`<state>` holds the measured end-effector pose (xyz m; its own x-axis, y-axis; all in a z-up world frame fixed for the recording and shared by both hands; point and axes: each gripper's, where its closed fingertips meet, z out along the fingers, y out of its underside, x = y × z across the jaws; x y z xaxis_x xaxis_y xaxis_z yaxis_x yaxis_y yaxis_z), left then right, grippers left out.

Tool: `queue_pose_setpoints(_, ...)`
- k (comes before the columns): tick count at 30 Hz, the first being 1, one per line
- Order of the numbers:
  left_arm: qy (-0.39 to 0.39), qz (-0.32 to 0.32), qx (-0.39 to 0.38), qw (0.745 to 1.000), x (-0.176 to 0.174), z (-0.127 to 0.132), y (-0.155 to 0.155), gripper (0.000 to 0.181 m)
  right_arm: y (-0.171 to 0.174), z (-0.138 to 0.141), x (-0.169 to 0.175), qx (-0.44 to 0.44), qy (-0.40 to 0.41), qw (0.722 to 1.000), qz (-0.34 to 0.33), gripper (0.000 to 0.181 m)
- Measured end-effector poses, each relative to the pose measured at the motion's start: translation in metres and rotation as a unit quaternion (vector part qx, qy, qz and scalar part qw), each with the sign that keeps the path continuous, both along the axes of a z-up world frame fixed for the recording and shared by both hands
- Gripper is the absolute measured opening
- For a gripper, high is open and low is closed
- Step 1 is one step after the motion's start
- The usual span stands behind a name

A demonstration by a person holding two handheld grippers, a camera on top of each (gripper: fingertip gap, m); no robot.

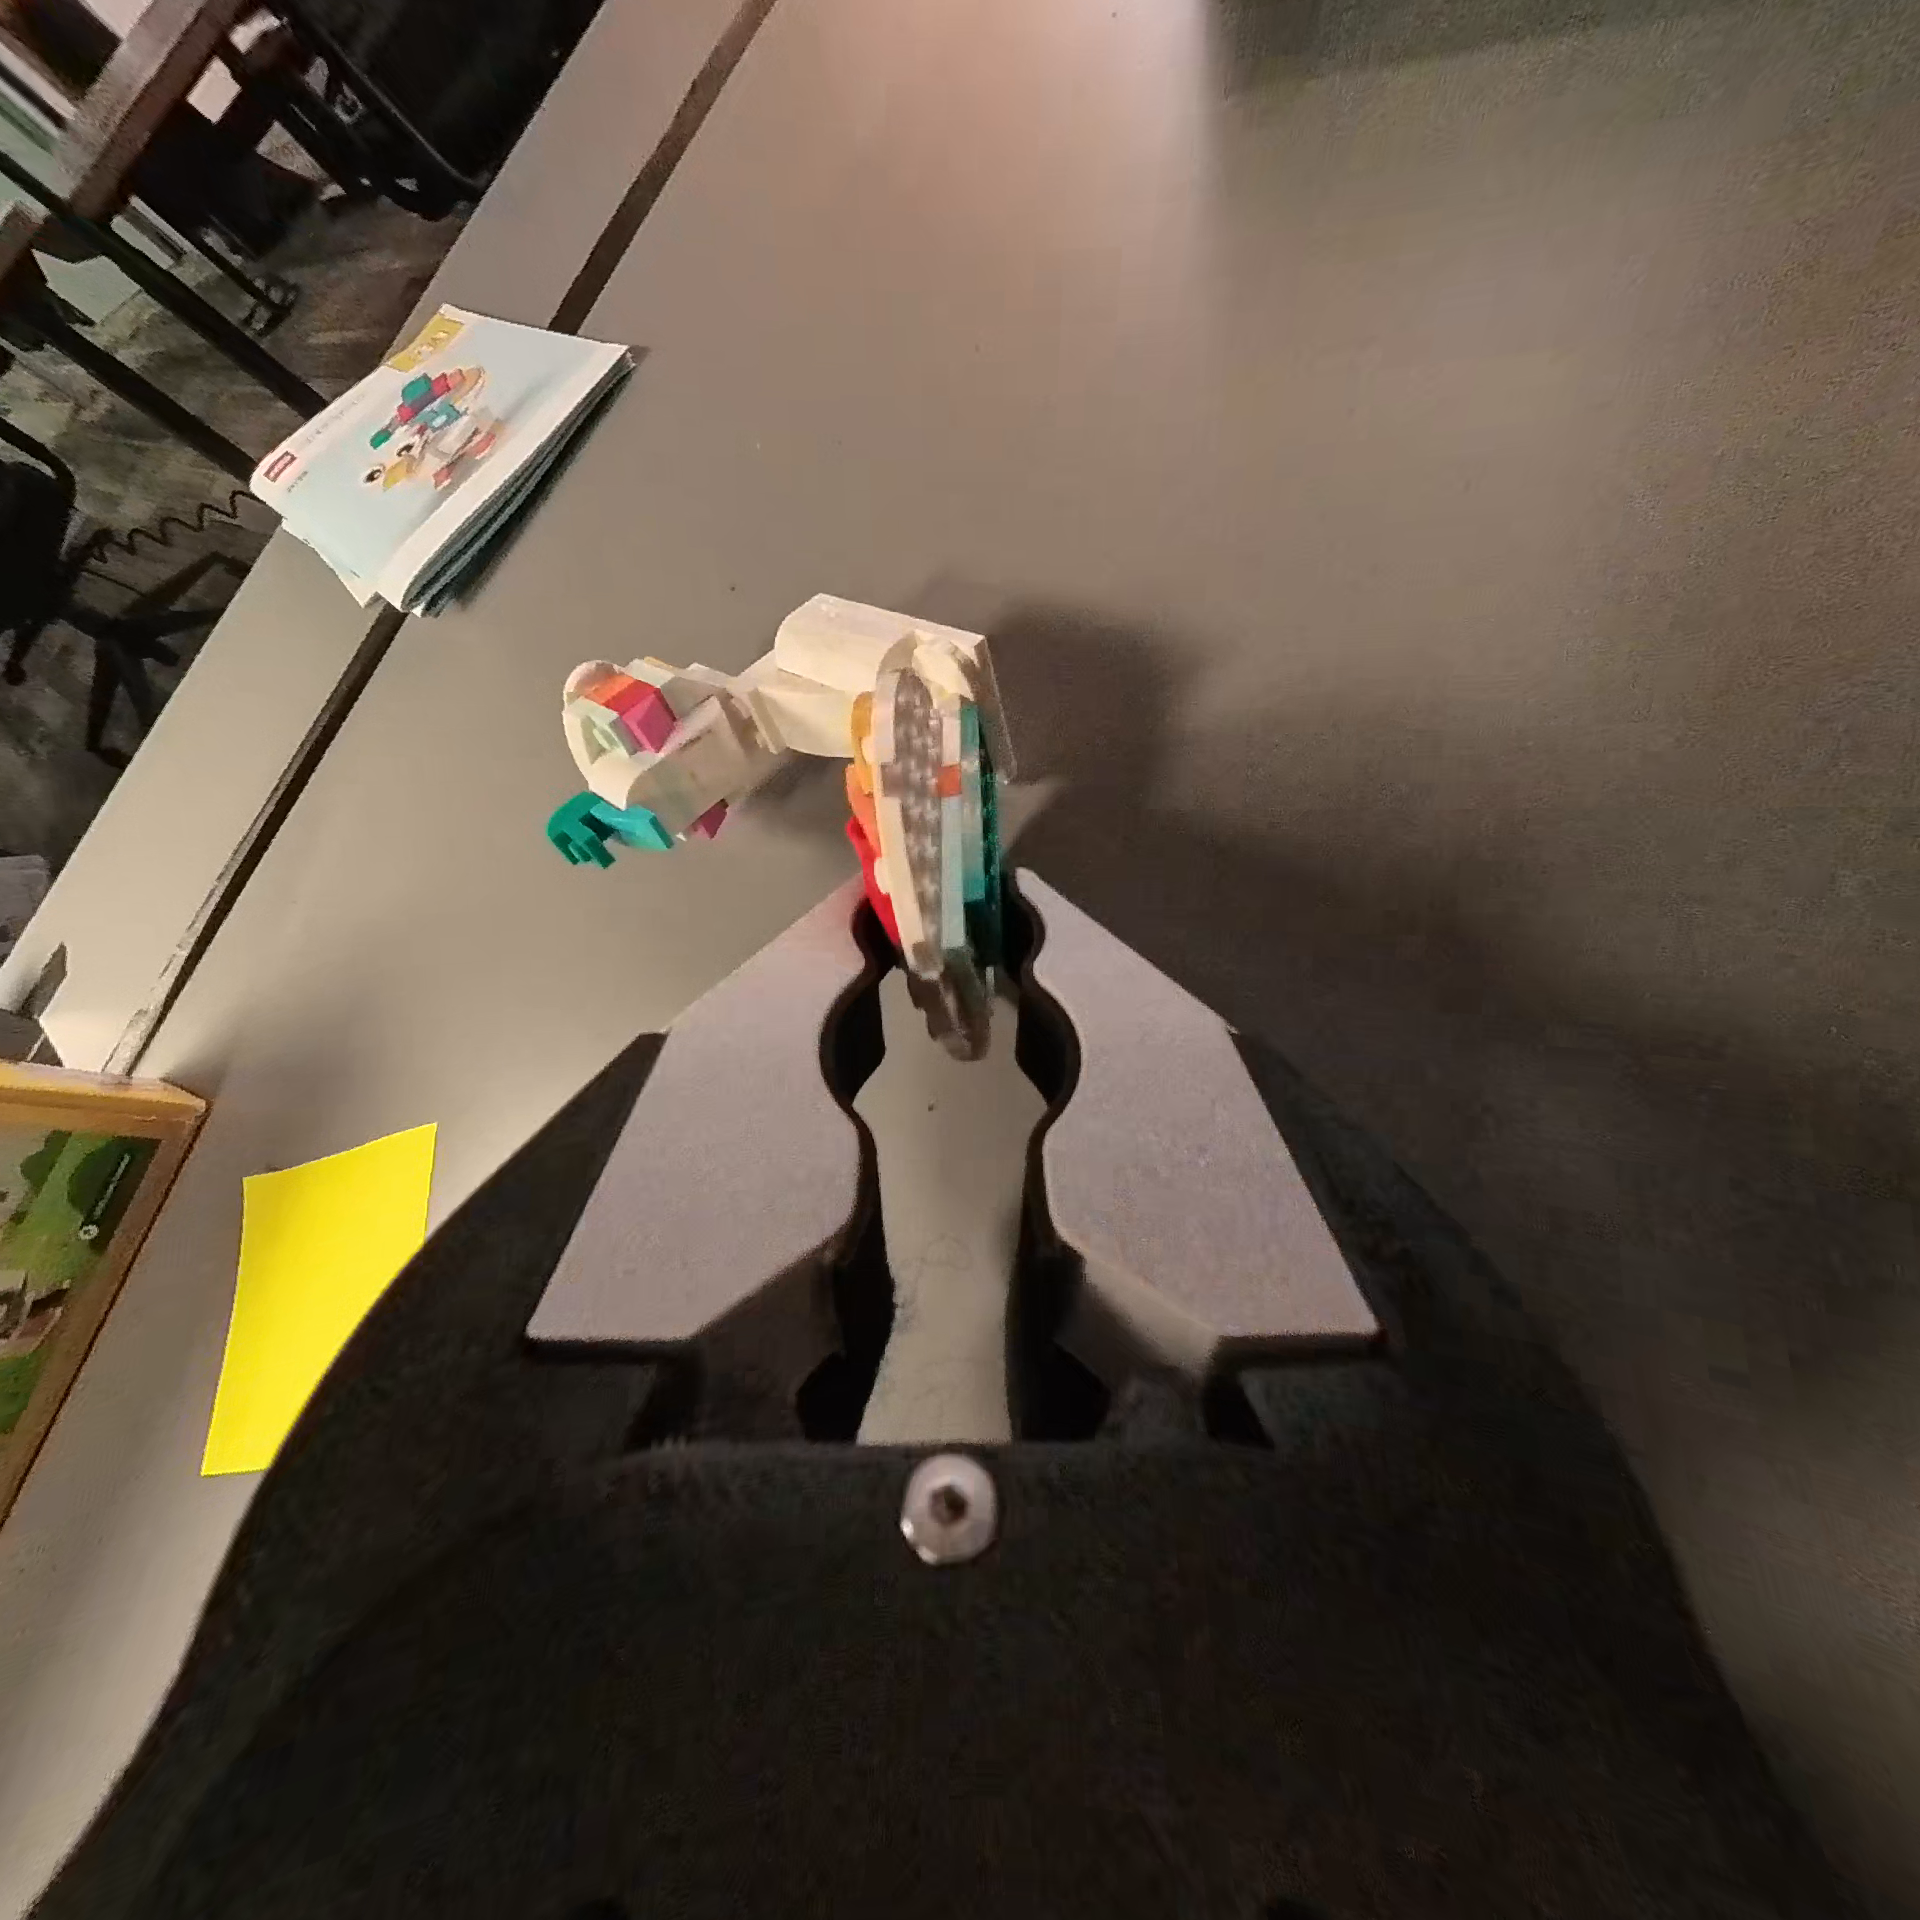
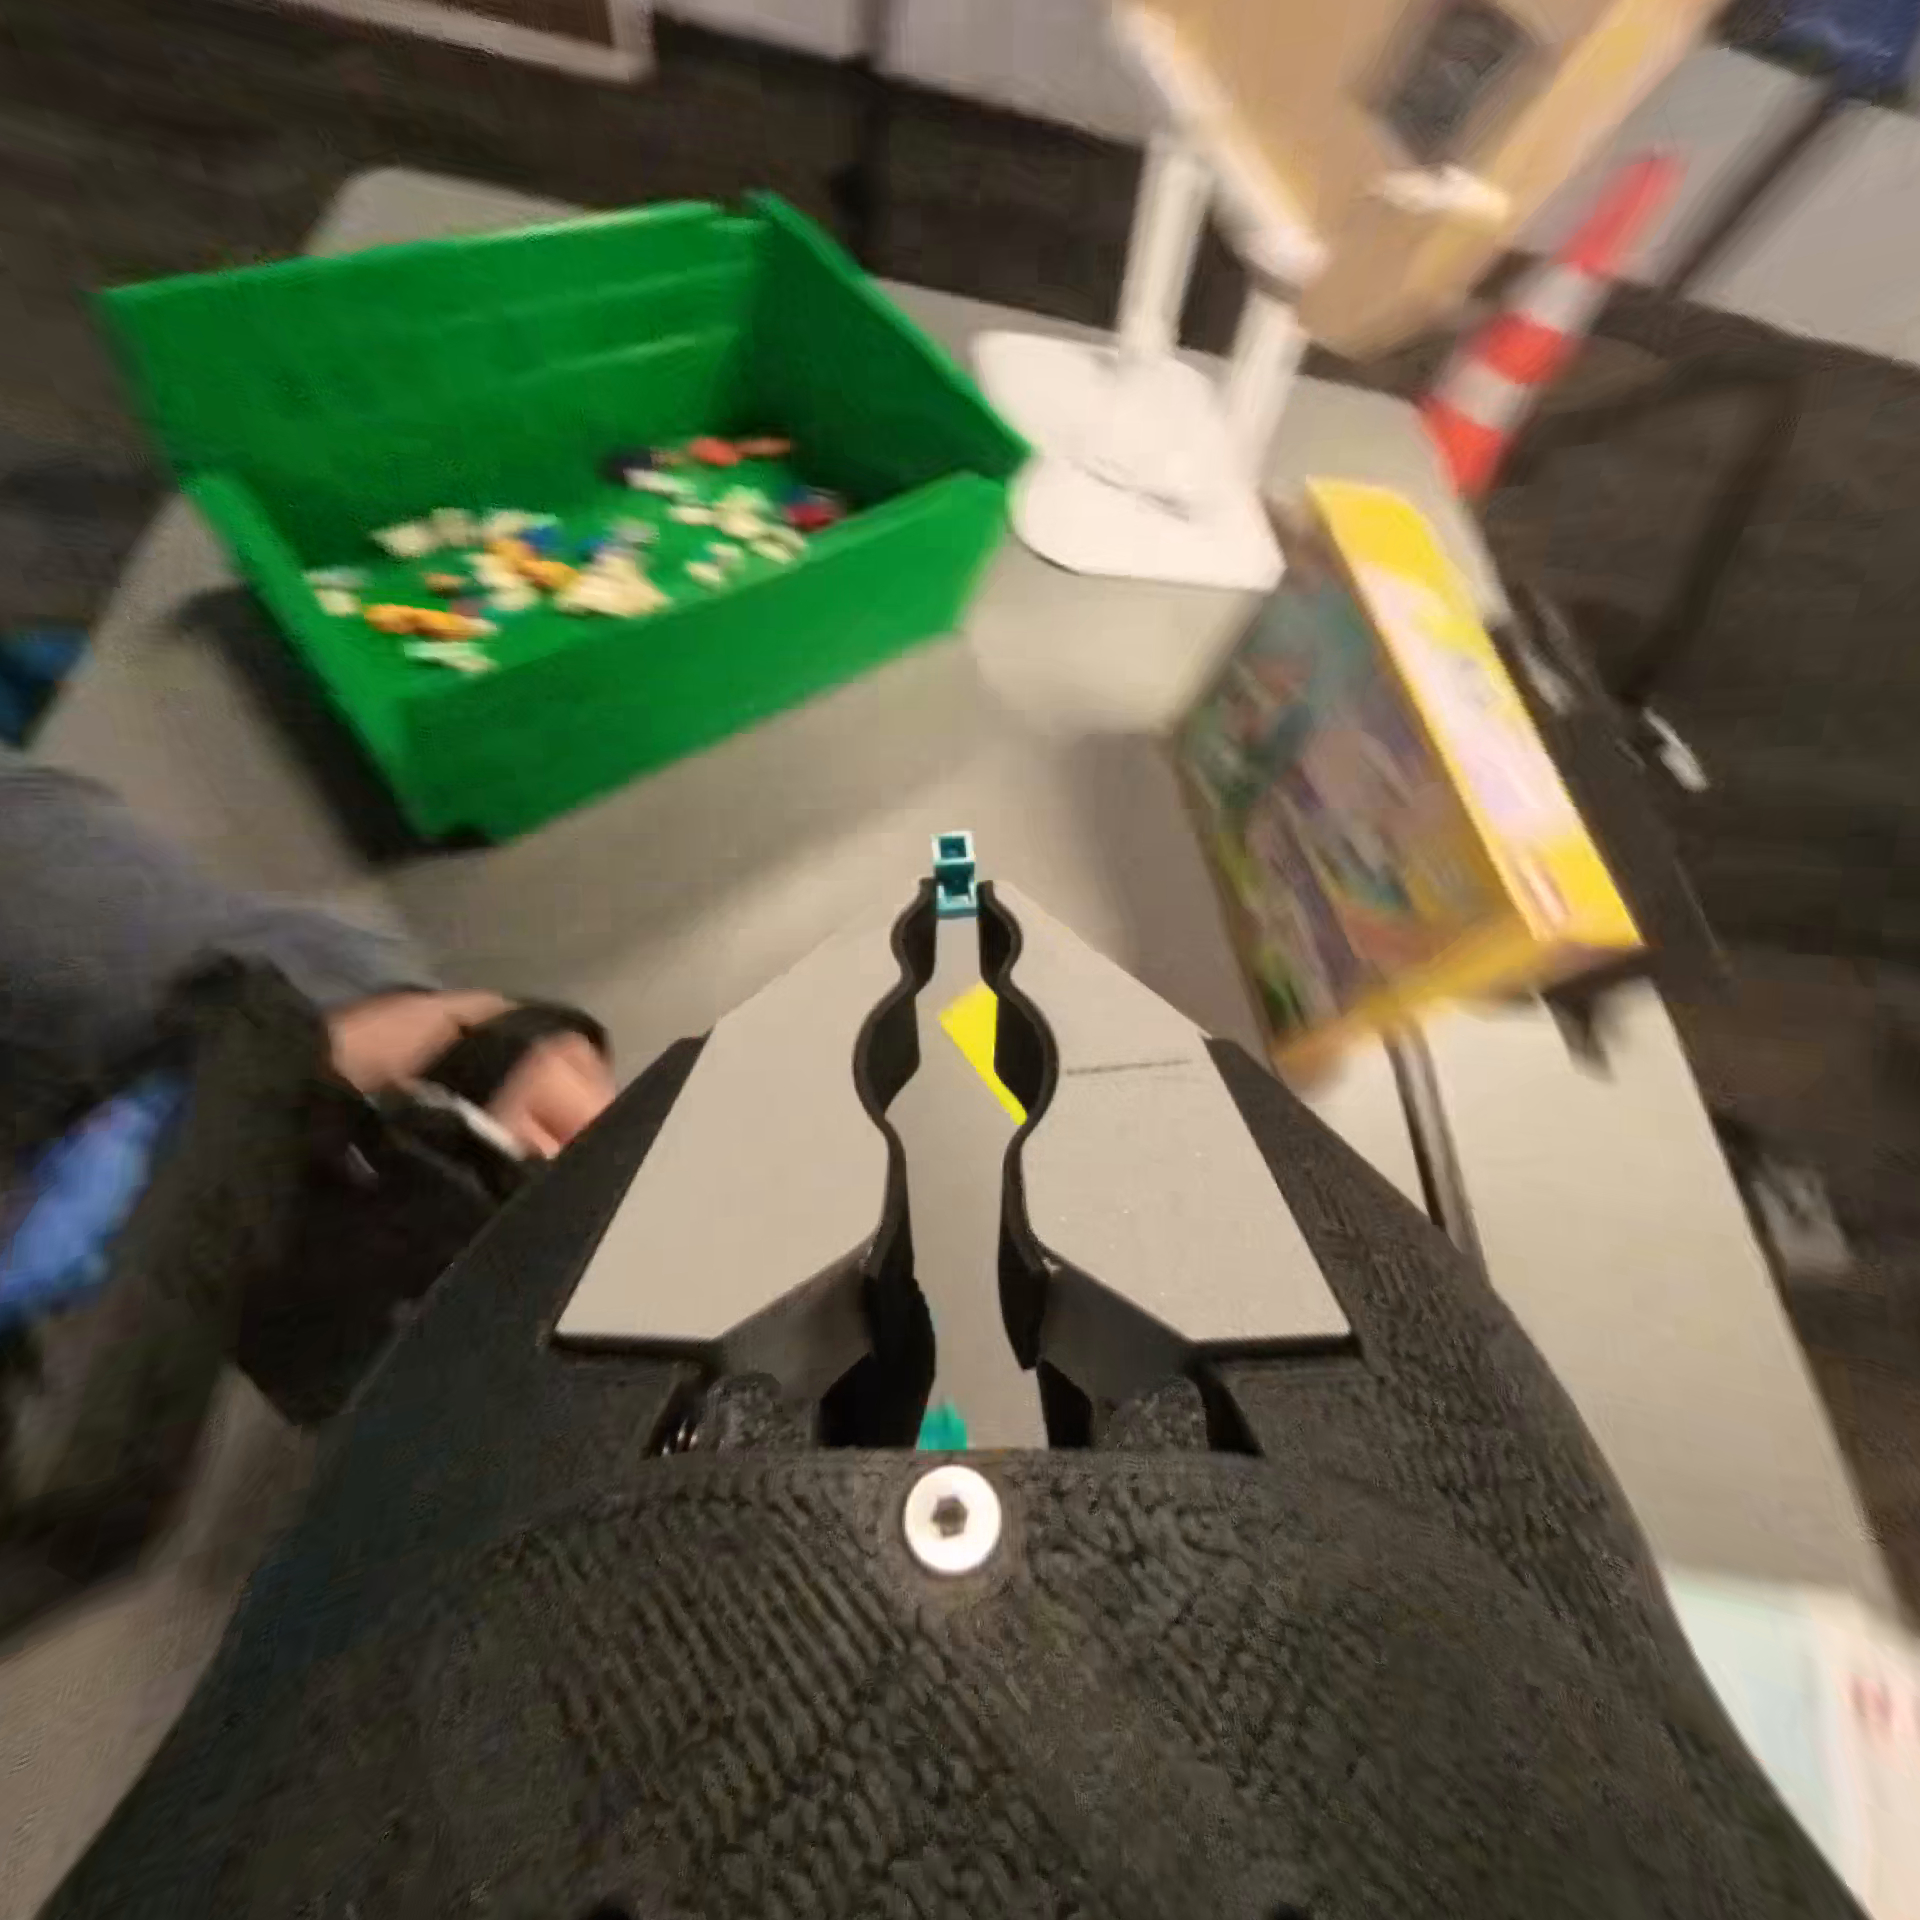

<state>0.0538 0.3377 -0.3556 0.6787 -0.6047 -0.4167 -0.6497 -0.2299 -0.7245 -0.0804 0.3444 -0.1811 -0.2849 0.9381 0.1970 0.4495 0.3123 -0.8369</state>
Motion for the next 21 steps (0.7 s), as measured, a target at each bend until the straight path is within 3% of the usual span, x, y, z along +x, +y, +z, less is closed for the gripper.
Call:
queue_pose_setpoints(3,0.002,0.000,0.004,1.000,0.000,0.000,0.000,0.018,-0.086,0.003,-0.064,0.071,-0.076,0.986,0.129,0.005)
queue_pose_setpoints(7,-0.002,0.000,0.003,1.000,0.000,0.000,0.000,0.018,-0.144,-0.038,-0.111,0.142,-0.199,0.944,0.222,0.005)
queue_pose_setpoints(12,0.005,0.000,0.006,1.000,0.000,0.000,-0.001,0.018,-0.170,-0.104,-0.120,0.236,-0.356,0.859,0.282,0.005)
queue_pose_setpoints(16,0.005,-0.001,0.006,1.000,0.000,0.000,-0.001,0.018,-0.177,-0.135,-0.122,0.298,-0.414,0.807,0.296,0.022)
queue_pose_setpoints(17,0.004,-0.001,0.006,1.000,0.000,0.000,-0.001,0.018,-0.177,-0.138,-0.122,0.312,-0.421,0.798,0.297,0.022)
queue_pose_setpoints(21,0.002,-0.001,0.006,1.000,0.000,0.000,-0.001,0.018,-0.187,-0.133,-0.132,0.308,-0.411,0.806,0.293,0.028)
